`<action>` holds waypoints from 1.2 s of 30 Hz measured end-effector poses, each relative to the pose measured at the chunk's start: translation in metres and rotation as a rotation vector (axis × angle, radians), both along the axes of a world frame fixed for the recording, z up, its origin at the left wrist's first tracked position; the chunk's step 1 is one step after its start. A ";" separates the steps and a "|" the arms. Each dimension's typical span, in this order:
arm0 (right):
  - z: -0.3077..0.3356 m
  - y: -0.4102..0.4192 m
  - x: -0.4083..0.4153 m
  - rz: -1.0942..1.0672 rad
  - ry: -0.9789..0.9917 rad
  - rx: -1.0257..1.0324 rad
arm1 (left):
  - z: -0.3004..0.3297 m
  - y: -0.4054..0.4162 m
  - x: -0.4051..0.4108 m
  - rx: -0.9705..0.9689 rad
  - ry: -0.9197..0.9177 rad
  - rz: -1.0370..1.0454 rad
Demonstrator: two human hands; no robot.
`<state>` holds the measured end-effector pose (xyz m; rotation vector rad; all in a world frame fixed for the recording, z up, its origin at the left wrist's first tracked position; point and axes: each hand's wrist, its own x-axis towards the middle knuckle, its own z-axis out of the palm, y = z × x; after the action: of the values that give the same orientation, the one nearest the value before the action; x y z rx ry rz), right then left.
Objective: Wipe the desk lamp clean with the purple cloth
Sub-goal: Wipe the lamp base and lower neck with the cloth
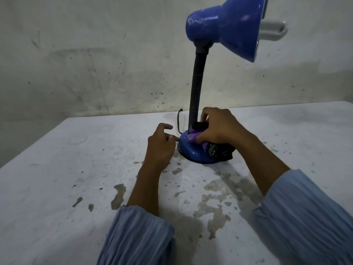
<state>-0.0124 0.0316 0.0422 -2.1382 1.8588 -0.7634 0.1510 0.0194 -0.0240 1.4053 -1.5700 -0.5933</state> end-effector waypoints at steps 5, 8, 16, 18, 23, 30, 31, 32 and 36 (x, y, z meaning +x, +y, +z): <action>0.003 -0.001 -0.003 -0.146 -0.016 -0.090 | -0.002 -0.001 0.003 0.001 -0.004 -0.001; -0.004 0.003 0.002 -0.229 0.120 -0.160 | -0.002 -0.002 0.002 0.000 0.002 0.001; -0.020 0.006 0.036 -0.116 0.134 -0.223 | -0.002 -0.001 0.004 -0.042 0.047 -0.012; -0.023 0.005 0.043 -0.089 0.073 -0.235 | -0.002 -0.001 0.005 -0.047 0.069 -0.010; -0.029 0.002 0.049 -0.042 -0.108 -0.192 | -0.001 -0.002 0.011 -0.060 0.104 0.059; -0.019 0.000 0.039 -0.133 -0.066 -0.320 | 0.002 -0.007 0.024 -0.099 0.212 0.169; -0.024 0.001 0.041 -0.132 0.025 -0.335 | 0.002 -0.007 0.024 -0.096 0.220 0.164; -0.030 0.003 0.045 -0.130 0.074 -0.343 | 0.001 -0.007 0.025 -0.093 0.226 0.156; -0.029 -0.002 0.055 -0.118 0.096 -0.307 | 0.002 -0.006 0.024 -0.097 0.249 0.146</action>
<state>0.0426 0.0298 0.0136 -2.2956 2.0463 -1.0501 0.1747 0.0130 -0.0221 1.3066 -1.2711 -0.5725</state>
